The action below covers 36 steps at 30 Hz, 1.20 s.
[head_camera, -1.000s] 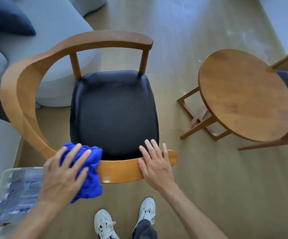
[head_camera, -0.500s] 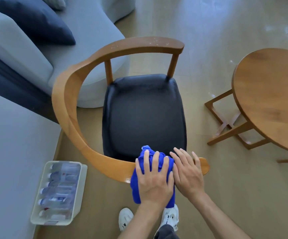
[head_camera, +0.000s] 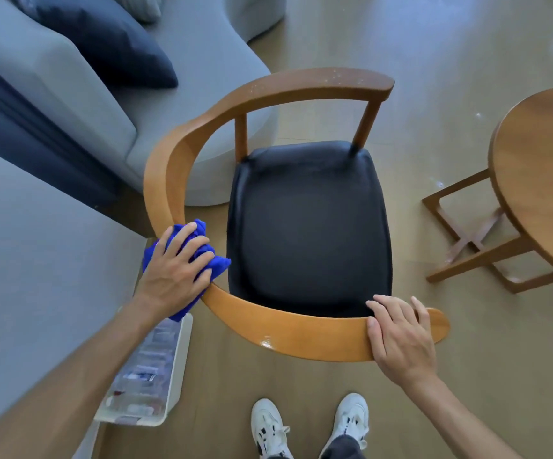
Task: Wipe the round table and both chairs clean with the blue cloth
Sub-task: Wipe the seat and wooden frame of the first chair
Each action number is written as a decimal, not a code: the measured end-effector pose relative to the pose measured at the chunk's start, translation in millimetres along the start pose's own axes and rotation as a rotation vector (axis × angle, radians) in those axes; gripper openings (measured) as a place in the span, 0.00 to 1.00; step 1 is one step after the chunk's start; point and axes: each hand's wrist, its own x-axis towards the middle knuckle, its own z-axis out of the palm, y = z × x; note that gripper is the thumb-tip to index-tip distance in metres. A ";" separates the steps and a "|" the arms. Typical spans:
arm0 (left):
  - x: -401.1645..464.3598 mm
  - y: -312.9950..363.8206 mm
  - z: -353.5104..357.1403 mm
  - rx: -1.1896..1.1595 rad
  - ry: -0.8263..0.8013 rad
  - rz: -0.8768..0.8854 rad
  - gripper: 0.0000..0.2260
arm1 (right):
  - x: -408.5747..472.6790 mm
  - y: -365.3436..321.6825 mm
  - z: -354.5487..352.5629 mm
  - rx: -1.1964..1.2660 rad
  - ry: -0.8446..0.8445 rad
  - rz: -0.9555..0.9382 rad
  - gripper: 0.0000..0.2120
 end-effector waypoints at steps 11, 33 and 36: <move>-7.4 42.0 16.6 -0.272 0.183 -0.157 0.19 | 42.2 -129.2 13.4 0.023 -0.113 -0.023 0.20; 52.7 3.4 1.9 -0.501 0.321 -1.182 0.41 | 75.1 -160.2 28.0 0.089 -0.136 -0.173 0.18; 89.5 -49.5 -6.3 -0.405 0.249 -1.085 0.37 | 75.5 -161.6 28.4 0.116 -0.144 -0.149 0.18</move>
